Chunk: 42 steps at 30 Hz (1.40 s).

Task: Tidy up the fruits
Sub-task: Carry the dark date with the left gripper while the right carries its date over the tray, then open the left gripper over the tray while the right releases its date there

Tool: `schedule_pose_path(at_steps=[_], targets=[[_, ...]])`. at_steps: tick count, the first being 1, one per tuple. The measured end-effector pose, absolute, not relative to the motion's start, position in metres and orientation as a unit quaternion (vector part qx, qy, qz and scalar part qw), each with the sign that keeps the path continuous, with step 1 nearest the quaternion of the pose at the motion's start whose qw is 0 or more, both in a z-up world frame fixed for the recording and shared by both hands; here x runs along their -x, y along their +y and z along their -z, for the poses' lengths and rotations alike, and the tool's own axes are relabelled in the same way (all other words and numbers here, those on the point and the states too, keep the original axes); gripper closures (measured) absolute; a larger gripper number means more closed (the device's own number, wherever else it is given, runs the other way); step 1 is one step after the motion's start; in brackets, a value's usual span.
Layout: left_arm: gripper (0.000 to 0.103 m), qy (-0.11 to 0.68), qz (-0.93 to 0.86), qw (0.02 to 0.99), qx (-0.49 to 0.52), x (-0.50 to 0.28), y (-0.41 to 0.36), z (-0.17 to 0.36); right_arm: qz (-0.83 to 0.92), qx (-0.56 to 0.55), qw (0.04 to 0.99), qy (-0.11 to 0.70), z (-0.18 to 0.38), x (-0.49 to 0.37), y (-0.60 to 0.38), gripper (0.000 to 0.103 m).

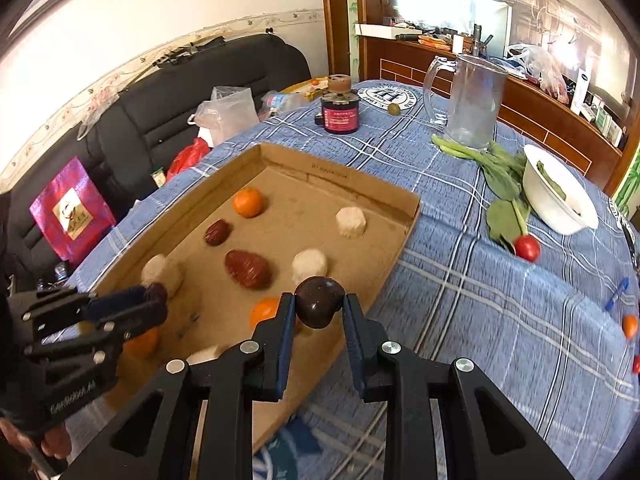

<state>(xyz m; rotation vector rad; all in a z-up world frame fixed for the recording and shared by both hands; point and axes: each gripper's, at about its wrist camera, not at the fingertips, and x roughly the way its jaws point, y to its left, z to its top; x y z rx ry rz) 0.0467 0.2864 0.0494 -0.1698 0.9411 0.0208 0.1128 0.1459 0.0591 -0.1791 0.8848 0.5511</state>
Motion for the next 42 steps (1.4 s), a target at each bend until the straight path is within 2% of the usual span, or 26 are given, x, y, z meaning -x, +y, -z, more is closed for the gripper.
schedule_pose_path(at_steps=[14,29,32,33,35,36,37,42], targets=[[0.082,0.474,-0.002,0.878,0.067,-0.075,0.277,-0.031,-0.246,0.098,0.856,0.444,-0.029,-0.175,0.159,0.077],[0.082,0.48,-0.009,0.875,0.061,-0.077,0.275,-0.022,-0.245,0.144,0.85,0.443,-0.018,-0.18,0.177,0.077],[0.082,0.481,-0.006,0.874,0.065,-0.075,0.275,-0.022,-0.241,0.151,0.851,0.441,-0.02,-0.175,0.178,0.073],[0.081,0.481,-0.005,0.874,0.066,-0.074,0.276,-0.022,-0.239,0.154,0.852,0.439,-0.021,-0.173,0.178,0.072],[0.072,0.481,-0.004,0.874,0.066,-0.071,0.276,-0.022,-0.234,0.162,0.856,0.431,-0.026,-0.165,0.178,0.064],[0.061,0.481,-0.006,0.874,0.065,-0.068,0.276,-0.022,-0.232,0.164,0.858,0.428,-0.028,-0.162,0.177,0.062],[0.056,0.48,-0.006,0.875,0.065,-0.067,0.276,-0.023,-0.227,0.165,0.862,0.423,-0.031,-0.157,0.176,0.059],[0.055,0.469,0.008,0.881,0.055,-0.058,0.273,-0.027,-0.207,0.162,0.873,0.41,-0.044,-0.13,0.166,0.058]])
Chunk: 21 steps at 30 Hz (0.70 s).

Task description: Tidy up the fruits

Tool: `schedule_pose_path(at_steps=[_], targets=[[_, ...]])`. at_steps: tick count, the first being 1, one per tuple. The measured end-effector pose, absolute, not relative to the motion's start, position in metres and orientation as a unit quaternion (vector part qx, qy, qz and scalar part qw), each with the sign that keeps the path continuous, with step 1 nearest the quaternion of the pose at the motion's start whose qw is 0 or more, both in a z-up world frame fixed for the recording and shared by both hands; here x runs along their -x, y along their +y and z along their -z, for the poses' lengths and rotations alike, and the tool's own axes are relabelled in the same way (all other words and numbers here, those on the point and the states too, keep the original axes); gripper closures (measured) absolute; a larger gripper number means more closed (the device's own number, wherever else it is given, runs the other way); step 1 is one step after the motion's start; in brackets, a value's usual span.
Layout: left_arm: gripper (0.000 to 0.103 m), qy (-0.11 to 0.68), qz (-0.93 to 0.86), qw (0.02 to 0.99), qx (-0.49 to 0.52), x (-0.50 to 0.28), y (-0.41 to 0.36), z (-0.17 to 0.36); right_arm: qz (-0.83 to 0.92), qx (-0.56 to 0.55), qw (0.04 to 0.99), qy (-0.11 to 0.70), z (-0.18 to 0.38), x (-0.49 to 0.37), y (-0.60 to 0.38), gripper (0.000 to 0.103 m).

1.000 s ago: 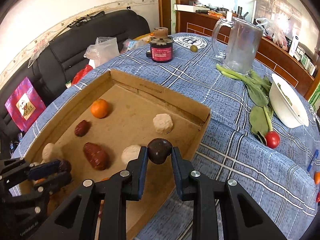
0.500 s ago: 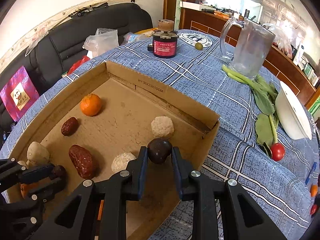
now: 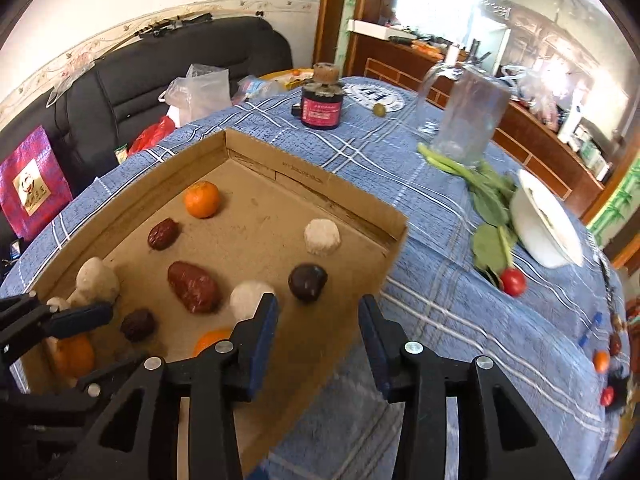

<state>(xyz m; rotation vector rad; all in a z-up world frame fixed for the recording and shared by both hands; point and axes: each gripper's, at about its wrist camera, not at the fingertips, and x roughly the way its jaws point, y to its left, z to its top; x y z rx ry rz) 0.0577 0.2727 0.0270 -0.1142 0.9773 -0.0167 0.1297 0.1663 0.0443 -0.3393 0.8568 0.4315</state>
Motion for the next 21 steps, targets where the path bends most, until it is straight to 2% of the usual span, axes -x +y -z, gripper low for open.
schedule_pose_path(at_steps=[4,6,9,11,12,16,21], targets=[[0.045,0.457,0.007,0.888,0.046,-0.047,0.272,-0.033,-0.188,0.144,0.879,0.414,-0.054,-0.102,0.149,0.058],[0.044,0.446,-0.002,0.894,0.042,-0.038,0.272,-0.037,-0.181,0.131,0.882,0.416,-0.059,-0.085,0.137,0.056],[0.042,0.422,-0.02,0.906,0.034,-0.021,0.267,-0.047,-0.172,0.119,0.885,0.415,-0.065,-0.055,0.119,0.04],[0.03,0.405,-0.042,0.913,0.023,-0.005,0.261,-0.055,-0.165,0.107,0.889,0.414,-0.067,-0.029,0.105,0.029],[0.023,0.395,-0.058,0.917,0.022,0.005,0.258,-0.06,-0.164,0.104,0.889,0.414,-0.066,-0.021,0.102,0.027],[0.013,0.362,-0.101,0.926,0.03,0.046,0.251,-0.071,-0.15,0.103,0.896,0.405,-0.061,0.024,0.085,0.01],[0.012,0.385,-0.138,0.91,0.07,0.087,0.245,-0.064,-0.159,0.09,0.895,0.406,-0.049,0.061,0.073,0.009]])
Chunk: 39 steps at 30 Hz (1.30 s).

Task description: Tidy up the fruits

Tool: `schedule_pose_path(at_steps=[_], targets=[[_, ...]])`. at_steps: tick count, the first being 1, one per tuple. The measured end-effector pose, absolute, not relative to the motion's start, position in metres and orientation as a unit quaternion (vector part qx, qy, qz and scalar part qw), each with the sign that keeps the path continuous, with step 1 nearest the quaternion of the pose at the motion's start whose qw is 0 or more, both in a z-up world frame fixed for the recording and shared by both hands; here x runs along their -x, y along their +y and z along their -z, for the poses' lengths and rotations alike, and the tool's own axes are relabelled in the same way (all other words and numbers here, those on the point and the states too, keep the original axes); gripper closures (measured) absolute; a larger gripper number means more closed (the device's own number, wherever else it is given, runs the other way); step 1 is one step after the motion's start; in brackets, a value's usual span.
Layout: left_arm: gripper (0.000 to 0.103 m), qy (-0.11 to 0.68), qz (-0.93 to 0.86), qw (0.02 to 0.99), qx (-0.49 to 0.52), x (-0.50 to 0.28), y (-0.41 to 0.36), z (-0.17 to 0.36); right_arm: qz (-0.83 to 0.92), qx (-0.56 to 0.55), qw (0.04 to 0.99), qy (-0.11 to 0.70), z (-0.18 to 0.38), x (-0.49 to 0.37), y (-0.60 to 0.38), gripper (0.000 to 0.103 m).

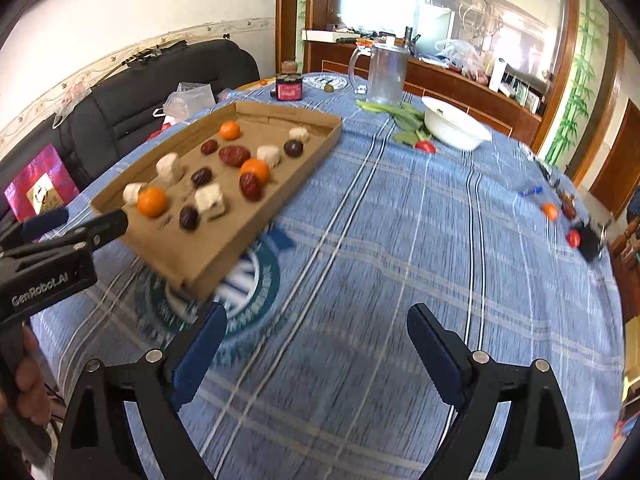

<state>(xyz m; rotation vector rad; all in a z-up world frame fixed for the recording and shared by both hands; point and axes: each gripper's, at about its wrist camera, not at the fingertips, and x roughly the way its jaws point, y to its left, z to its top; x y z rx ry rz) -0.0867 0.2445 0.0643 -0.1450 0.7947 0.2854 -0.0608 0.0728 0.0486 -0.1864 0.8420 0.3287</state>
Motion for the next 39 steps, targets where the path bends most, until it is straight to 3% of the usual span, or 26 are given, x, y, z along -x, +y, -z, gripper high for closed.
schedule_pose_path(at_steps=[5,16,19,32,39], targets=[[0.011,0.399,-0.16,0.9,0.075,0.115,0.247,-0.057,-0.155,0.061,0.892,0.419,-0.046,0.083,0.063,0.009],[0.011,0.368,-0.136,0.918,0.056,0.119,0.256,-0.063,-0.111,0.058,0.923,0.363,-0.067,0.115,0.081,0.004],[0.004,0.348,-0.131,0.928,0.029,0.116,0.253,-0.069,-0.09,0.056,0.93,0.352,-0.067,0.121,0.086,0.004],[0.002,0.303,-0.179,0.935,-0.054,0.12,0.243,-0.073,-0.037,0.043,0.925,0.376,-0.063,0.127,0.08,0.004],[0.002,0.318,-0.139,0.938,-0.018,0.12,0.246,-0.079,-0.03,0.039,0.922,0.384,-0.062,0.129,0.076,0.004]])
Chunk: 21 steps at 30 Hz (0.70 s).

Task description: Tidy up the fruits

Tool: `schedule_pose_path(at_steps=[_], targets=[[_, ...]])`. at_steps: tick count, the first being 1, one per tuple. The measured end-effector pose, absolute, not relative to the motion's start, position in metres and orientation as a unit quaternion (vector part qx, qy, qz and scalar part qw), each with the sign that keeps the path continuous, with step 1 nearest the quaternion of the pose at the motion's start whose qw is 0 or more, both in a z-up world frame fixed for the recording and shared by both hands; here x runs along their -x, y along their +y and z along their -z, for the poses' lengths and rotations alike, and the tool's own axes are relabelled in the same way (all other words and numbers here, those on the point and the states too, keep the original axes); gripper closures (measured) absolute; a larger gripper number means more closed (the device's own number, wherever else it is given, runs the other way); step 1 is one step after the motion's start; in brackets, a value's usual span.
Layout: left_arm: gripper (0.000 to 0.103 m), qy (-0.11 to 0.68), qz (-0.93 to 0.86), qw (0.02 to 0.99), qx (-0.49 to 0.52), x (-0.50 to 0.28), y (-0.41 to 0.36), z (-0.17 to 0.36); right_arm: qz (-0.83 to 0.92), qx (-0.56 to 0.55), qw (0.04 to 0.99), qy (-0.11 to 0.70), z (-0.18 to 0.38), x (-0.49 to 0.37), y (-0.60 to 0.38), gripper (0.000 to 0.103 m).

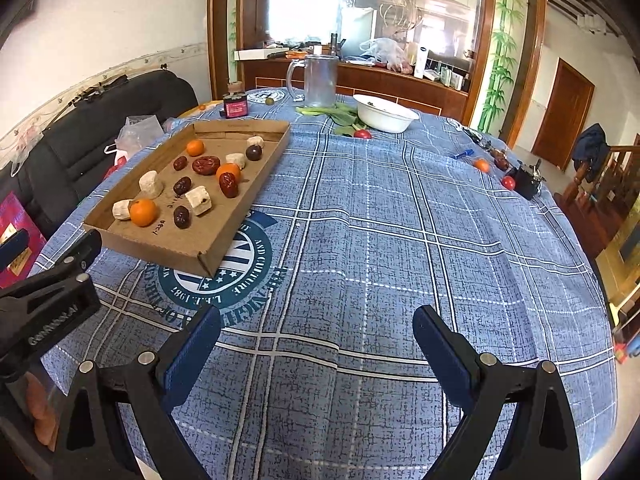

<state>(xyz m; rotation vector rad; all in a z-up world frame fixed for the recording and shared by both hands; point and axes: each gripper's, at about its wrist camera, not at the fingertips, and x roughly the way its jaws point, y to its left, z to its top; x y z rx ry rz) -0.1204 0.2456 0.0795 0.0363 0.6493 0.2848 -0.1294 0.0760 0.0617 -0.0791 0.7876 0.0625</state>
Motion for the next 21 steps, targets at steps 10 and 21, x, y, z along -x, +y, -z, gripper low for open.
schedule_pose_path(at_steps=[10,21], targets=[[0.002,0.325,-0.112,0.939,0.002,0.12,0.239,-0.082,-0.026,0.034,0.924,0.38,-0.065,0.131,0.067,0.004],[0.002,0.341,-0.086,0.936,0.028,0.114,0.238,-0.08,-0.026,0.033,0.924,0.38,-0.066,0.128,0.065,0.004]])
